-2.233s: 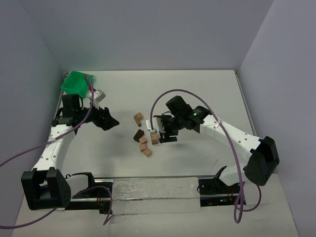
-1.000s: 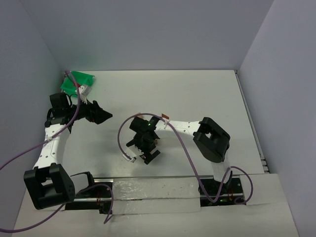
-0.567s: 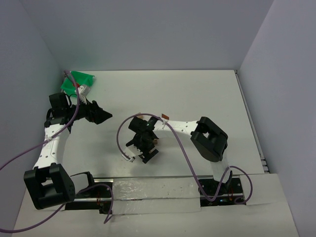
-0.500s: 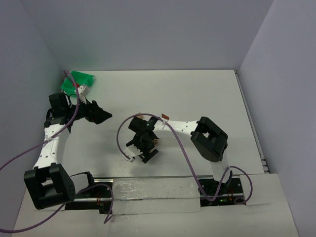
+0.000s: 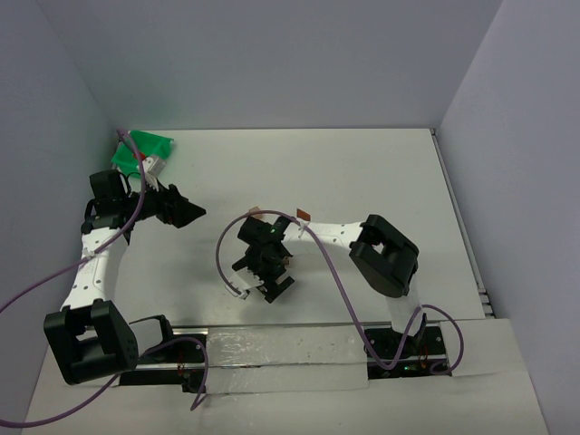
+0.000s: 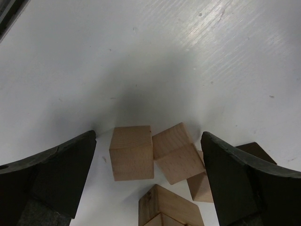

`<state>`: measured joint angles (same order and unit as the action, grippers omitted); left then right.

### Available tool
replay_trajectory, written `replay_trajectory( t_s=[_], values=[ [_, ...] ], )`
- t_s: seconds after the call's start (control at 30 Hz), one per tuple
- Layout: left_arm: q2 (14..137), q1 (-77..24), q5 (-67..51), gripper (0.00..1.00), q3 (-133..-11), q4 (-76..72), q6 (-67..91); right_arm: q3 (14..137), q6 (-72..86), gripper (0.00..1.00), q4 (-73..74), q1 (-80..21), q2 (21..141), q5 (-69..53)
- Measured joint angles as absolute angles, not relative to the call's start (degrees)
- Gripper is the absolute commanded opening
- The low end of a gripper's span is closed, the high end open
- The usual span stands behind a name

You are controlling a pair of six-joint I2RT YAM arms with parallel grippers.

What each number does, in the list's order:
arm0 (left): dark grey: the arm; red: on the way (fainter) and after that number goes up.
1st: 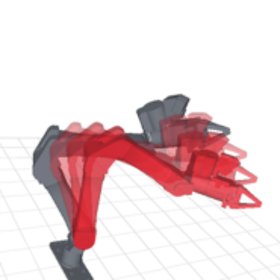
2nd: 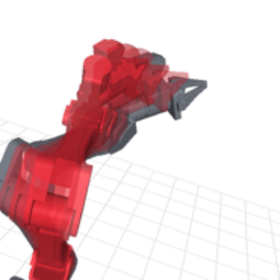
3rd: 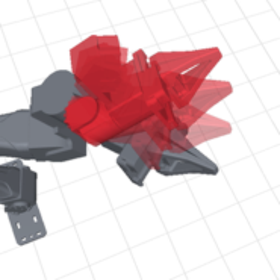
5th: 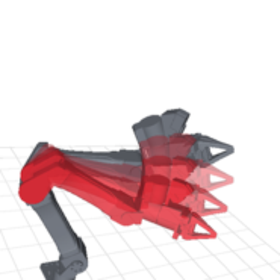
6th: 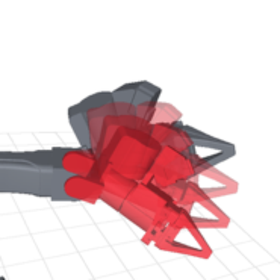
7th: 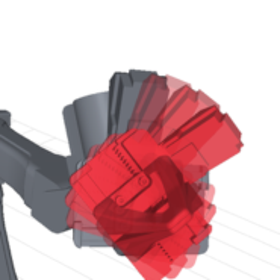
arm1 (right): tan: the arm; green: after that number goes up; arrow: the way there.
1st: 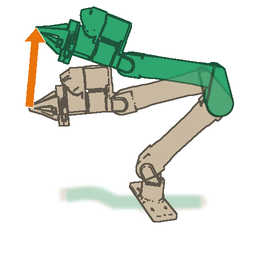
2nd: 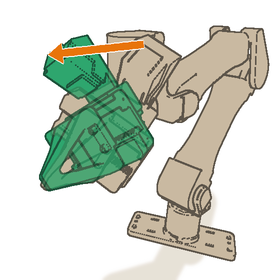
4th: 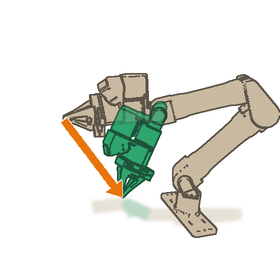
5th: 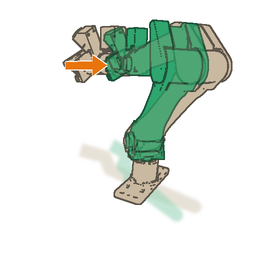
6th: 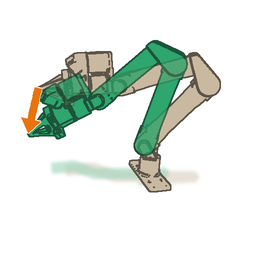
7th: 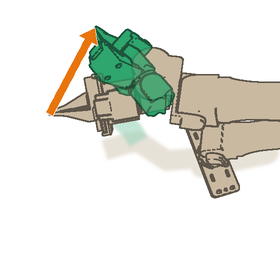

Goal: Build the wood block tower

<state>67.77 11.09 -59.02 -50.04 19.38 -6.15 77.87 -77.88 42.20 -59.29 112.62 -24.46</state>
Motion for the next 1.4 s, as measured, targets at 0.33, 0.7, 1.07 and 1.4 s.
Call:
replay_trajectory(
  t_s=[0.33,0.7,1.07,1.4],
  values=[
    [67.8,11.1,-59.0,0.98,-49.9,19.0,-6.1,77.5,-77.5,0.88,41.5,-59.3,112.4,-23.5],
    [67.8,11.1,-59.0,0.98,-49.9,19.0,-5.5,77.4,-76.4,0.74,40.1,-59.3,112.4,-23.0],
    [67.8,11.2,-59.0,0.98,-49.8,18.8,-5.1,77.3,-75.2,0.74,39.4,-59.3,111.9,-22.9],
    [68.1,11.2,-59.0,0.98,-49.8,18.5,-5.1,77.3,-71.2,0.82,38.9,-59.3,111.7,-22.9]
  ],
)
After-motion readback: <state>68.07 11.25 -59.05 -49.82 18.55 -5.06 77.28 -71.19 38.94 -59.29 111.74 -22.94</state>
